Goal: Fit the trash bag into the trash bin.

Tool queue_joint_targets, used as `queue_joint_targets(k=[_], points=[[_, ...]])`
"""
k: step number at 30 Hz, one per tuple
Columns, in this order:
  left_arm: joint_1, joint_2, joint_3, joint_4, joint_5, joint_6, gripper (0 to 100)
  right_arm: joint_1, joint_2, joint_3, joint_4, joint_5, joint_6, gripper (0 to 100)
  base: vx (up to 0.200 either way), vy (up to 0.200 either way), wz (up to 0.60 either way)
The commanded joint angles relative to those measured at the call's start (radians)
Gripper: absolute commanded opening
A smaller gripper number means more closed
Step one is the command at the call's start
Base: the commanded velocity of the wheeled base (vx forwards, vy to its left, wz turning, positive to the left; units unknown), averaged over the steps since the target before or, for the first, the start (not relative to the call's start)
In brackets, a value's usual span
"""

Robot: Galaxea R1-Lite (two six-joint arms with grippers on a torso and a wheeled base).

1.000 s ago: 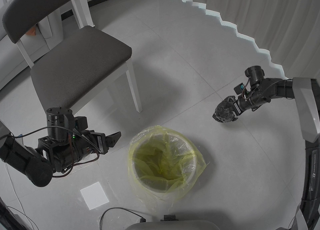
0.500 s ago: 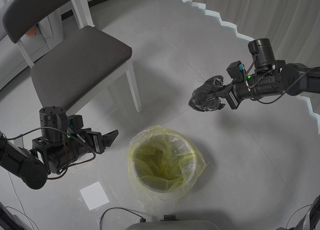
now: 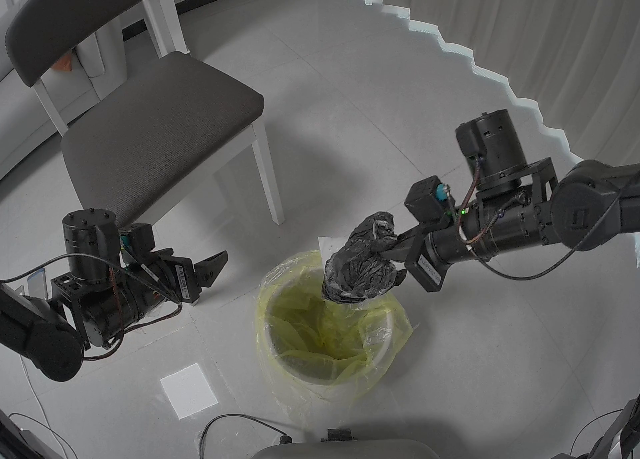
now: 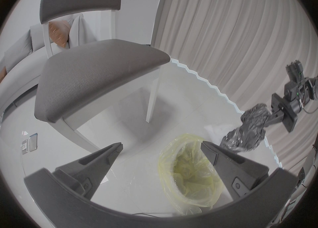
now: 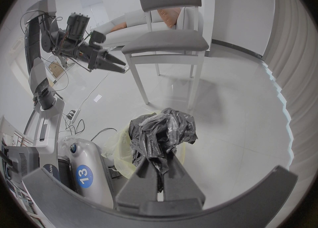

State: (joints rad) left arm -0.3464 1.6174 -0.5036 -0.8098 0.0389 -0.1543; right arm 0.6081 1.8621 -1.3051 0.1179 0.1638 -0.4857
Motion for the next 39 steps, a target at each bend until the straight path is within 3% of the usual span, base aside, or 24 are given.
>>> queue_joint_targets(k=[1,22,39], points=[[0.001,-0.037,0.017,0.000,0.002,-0.001,100,0.021,0.049,0.006,0.000,0.000,0.006,0,0.000,0.000,0.00],[-0.002,-0.064,0.059,-0.042,0.001,-0.001,100,0.096,0.218,-0.003,-0.001,0.003,0.018,0,0.000,0.000,0.00],[0.014,-0.090,0.089,-0.046,0.001,-0.001,100,0.041,0.417,-0.163,-0.004,0.003,0.019,0,0.000,0.000,0.00]])
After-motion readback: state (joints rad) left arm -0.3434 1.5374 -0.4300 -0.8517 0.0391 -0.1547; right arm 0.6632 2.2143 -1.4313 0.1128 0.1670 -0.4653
